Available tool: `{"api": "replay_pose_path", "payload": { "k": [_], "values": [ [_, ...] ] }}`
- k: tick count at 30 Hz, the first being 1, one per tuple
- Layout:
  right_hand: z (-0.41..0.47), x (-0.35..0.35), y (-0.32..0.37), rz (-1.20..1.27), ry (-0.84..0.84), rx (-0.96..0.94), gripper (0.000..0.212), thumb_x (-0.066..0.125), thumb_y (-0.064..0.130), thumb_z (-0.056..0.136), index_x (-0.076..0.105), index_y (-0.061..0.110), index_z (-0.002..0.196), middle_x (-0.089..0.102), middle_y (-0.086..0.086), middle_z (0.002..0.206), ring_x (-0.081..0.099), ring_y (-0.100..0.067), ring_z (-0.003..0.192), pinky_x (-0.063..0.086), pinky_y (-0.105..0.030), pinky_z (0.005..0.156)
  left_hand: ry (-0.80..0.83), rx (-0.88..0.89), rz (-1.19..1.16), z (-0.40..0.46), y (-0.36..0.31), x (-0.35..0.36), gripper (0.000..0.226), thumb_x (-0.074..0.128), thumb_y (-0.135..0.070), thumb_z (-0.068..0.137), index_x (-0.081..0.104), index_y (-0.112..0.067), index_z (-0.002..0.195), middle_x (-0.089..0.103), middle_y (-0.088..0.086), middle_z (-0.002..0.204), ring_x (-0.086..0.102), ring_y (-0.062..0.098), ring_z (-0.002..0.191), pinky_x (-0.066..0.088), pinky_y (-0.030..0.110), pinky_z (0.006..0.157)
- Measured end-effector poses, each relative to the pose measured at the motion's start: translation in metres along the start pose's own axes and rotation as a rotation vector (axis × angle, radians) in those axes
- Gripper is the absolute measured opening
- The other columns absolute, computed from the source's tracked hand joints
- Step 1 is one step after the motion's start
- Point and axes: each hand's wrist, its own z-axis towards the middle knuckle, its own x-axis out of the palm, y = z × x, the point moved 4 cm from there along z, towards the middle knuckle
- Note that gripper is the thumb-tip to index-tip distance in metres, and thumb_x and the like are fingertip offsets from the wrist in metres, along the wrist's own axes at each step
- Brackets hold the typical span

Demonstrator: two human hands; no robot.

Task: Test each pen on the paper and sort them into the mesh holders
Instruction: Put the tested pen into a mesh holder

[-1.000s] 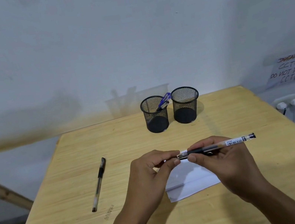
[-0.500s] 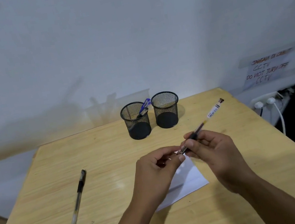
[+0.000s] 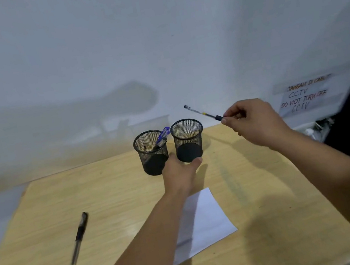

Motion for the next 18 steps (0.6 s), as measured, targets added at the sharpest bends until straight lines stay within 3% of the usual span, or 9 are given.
{"api": "replay_pose_path", "payload": {
  "k": [2,4,7,10,18],
  "values": [
    [0.013,0.008,0.010,-0.145,0.052,-0.069,0.007,0.069,0.024,0.087,0.074,0.020,0.086,0.068,0.008,0.080,0.063,-0.015,0.083,0.045,-0.026,0.070,-0.026,-0.008,0.033,0.006,-0.004,0.005,0.047,0.081,-0.036,0.075,0.055,-0.008,0.103,0.056,0.000,0.095,0.056,0.023,0.092,0.038,0.026,0.072],
    [0.023,0.017,0.017,-0.235,0.081,-0.103,0.011,0.066,0.021,0.088,0.075,0.016,0.089,0.071,0.003,0.089,0.063,-0.016,0.089,0.046,-0.026,0.073,-0.052,-0.015,0.046,0.015,-0.006,0.010,0.056,0.083,-0.038,0.072,0.054,-0.006,0.108,0.061,0.004,0.102,0.061,0.027,0.100,0.044,0.029,0.075],
    [0.035,0.031,0.024,-0.292,0.084,-0.133,0.010,0.067,0.020,0.087,0.075,0.014,0.090,0.072,-0.002,0.092,0.063,-0.018,0.087,0.047,-0.027,0.071,-0.083,-0.008,0.059,0.024,-0.009,0.018,0.075,0.086,-0.041,0.066,0.049,-0.004,0.120,0.064,0.012,0.118,0.060,0.030,0.112,0.050,0.035,0.089],
    [0.042,0.046,0.027,-0.311,0.077,-0.152,0.010,0.072,0.022,0.083,0.075,0.014,0.089,0.072,-0.003,0.091,0.062,-0.018,0.085,0.046,-0.026,0.071,-0.119,-0.002,0.055,0.028,-0.012,0.023,0.085,0.086,-0.039,0.067,0.043,-0.002,0.130,0.063,0.014,0.123,0.059,0.030,0.116,0.047,0.033,0.091],
    [0.048,0.078,0.018,-0.365,0.130,-0.136,0.016,0.078,0.028,0.079,0.074,0.020,0.091,0.073,-0.002,0.096,0.064,-0.023,0.094,0.041,-0.026,0.071,-0.156,-0.013,0.030,0.035,-0.006,0.026,0.068,0.083,-0.038,0.072,0.051,-0.006,0.123,0.068,0.011,0.116,0.062,0.029,0.110,0.051,0.034,0.087]
  ]
}}
